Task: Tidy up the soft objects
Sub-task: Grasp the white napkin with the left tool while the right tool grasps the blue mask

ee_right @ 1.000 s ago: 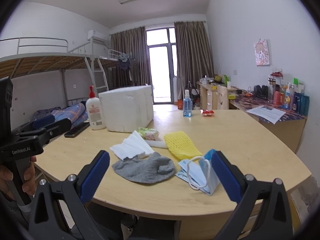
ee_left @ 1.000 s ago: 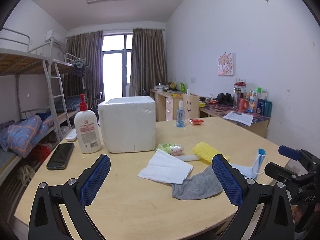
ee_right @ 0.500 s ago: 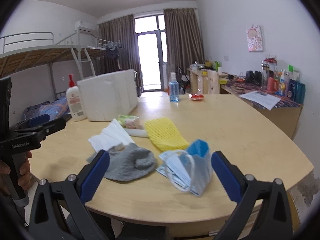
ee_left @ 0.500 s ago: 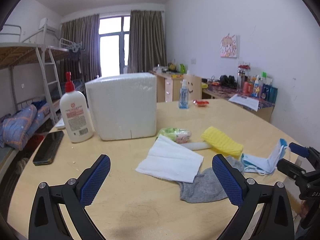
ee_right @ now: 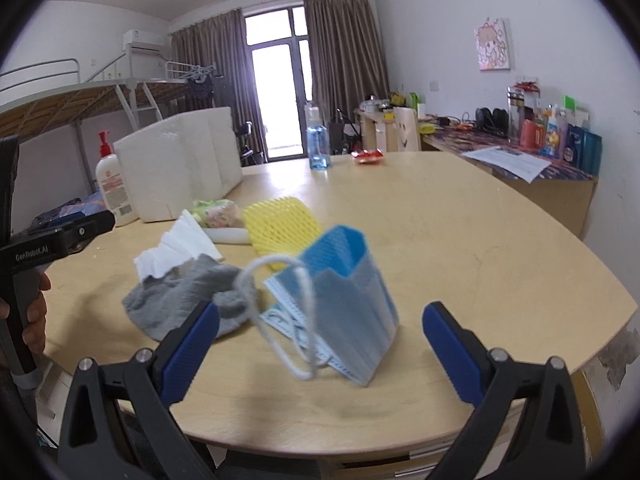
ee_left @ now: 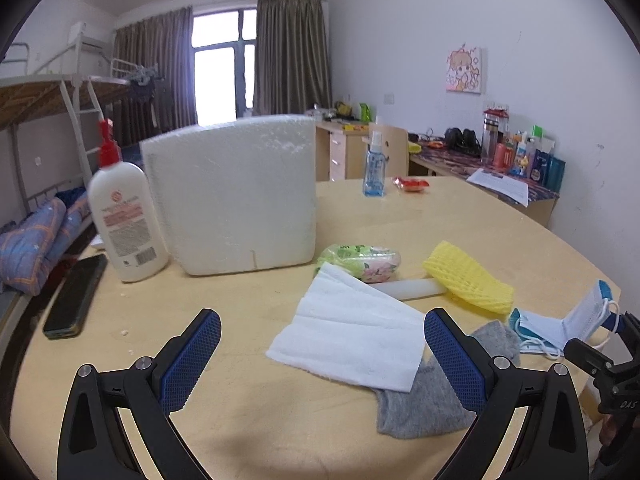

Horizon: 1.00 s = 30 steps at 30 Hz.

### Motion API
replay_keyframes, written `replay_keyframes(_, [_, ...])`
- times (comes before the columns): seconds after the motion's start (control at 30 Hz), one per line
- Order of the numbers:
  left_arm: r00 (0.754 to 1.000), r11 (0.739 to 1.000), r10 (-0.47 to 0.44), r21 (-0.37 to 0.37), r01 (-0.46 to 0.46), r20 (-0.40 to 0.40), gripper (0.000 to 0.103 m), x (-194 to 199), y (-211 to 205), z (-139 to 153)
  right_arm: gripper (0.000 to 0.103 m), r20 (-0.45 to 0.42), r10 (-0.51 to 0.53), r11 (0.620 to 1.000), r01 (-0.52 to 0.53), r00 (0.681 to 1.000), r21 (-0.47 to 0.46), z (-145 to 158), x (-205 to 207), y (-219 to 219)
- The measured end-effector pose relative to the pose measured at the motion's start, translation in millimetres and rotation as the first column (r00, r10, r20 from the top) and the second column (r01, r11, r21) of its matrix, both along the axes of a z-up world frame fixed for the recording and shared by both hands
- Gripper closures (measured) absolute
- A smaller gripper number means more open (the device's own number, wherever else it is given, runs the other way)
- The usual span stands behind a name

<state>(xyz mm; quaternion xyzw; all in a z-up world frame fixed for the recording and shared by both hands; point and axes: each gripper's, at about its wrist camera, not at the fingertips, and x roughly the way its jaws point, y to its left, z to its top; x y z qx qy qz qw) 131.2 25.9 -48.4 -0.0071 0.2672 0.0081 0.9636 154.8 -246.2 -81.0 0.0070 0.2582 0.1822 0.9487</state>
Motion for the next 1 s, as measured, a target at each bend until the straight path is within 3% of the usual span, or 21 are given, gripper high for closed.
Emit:
replay_keyframes(0.37, [0.984, 0.998, -0.062, -0.003, 0.062, -0.167, 0.002, 45.4, -13.1, -21.6, 0.003, -0.048, 0.001, 1.000, -0.001, 0.999, 0.002, -12.1, 13.3, -6.4])
replay_keyframes(0.5, [0.974, 0.997, -0.070, -0.035, 0.064, -0.214, 0.018, 61.0, -9.7, -26.8, 0.003, -0.057, 0.004, 1.000, -0.004, 0.998, -0.002, -14.7, 18.1, -5.4])
replay_keyframes(0.67, [0.956, 0.994, -0.085, -0.086, 0.063, -0.279, 0.025, 73.1, -5.9, -34.6, 0.003, -0.058, 0.003, 1.000, -0.003, 0.998, -0.005, -15.7, 21.7, -8.5])
replay_keyframes(0.77, [0.952, 0.996, -0.075, -0.067, 0.058, -0.298, 0.027, 73.0, -7.5, -36.2, 0.003, -0.063, 0.006, 1.000, -0.007, 0.998, -0.006, -17.3, 23.4, -8.8])
replay_keyframes(1.0, [0.942, 0.998, -0.063, -0.037, 0.053, -0.331, 0.045, 75.7, -7.7, -40.0, 0.003, -0.074, 0.019, 1.000, -0.018, 0.997, 0.002, -20.1, 27.6, -10.1])
